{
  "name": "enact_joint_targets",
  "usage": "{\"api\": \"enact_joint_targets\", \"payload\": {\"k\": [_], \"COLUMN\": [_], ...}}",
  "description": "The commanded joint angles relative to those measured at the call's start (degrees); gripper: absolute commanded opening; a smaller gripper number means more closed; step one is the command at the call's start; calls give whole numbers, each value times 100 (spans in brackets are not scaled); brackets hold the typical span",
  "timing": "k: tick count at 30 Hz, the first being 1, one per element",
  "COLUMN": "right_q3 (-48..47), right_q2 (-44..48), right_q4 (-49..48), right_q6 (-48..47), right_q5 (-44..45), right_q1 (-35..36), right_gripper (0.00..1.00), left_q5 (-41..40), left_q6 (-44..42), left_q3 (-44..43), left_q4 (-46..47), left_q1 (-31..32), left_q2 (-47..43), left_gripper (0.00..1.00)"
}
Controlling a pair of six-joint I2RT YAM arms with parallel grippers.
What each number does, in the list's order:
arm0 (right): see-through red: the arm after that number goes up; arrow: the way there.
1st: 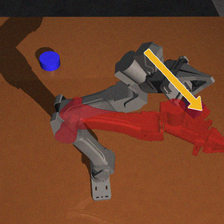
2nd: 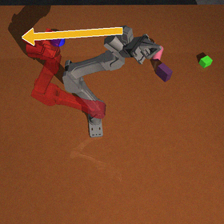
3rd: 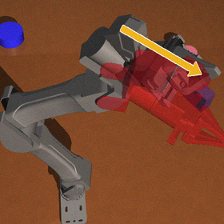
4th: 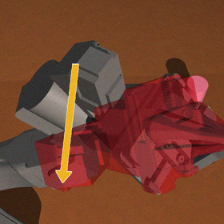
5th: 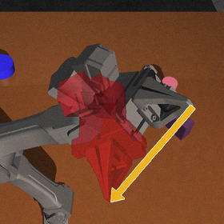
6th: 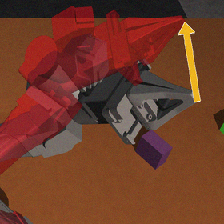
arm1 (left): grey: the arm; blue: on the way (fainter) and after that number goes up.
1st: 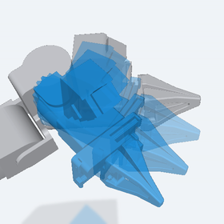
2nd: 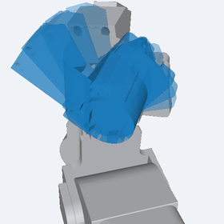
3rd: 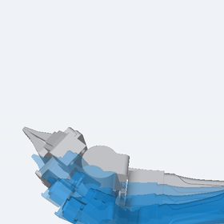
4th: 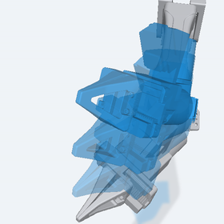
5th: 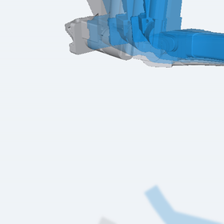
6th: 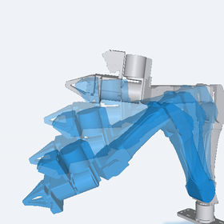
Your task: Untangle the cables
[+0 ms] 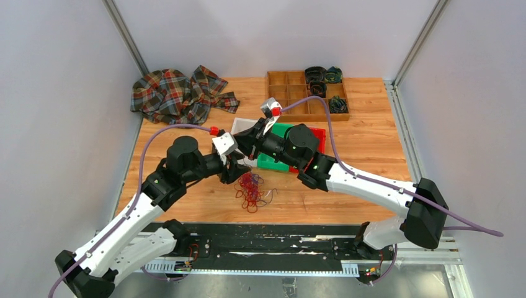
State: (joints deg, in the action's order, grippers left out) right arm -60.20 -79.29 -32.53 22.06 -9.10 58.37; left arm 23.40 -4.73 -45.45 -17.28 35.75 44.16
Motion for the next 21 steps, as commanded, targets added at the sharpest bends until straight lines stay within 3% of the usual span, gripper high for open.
{"api": "enact_joint_targets", "payload": {"k": [1,4,6,8,9,11,16,21], "right_q3": [-261,-262,-255,-223,-206,-177,367,912], "right_q2": [27,19,18,29,35,84,655,1327], "right_q4": [17,19,36,45,79,181,235,890], "right_q6": [331,473,549,664,709,759,761,289], "right_q5": [-50,-76,-111,-118,-141,-163,-405,-1262], "right_q1": [-44,-40,-42,-45,-45,-49,-246,-493], "right_gripper": [1,1,1,1,6,19,68,73], "left_q5": [723,359,96,-48,-85,-116,-35,328], "left_q6": [219,267,282,323,380,518,838,897], "left_q3": [267,391,430,444,440,429,401,260], "left_q4": [686,911,1067,1195,1239,1261,1219,1135], "left_q1": [-41,-41,-49,-72,-83,-122,-369,-859], "left_q2": [11,50,53,62,78,80,-1,-27], "left_gripper": [50,41,30,13,3,1,1,1]}}
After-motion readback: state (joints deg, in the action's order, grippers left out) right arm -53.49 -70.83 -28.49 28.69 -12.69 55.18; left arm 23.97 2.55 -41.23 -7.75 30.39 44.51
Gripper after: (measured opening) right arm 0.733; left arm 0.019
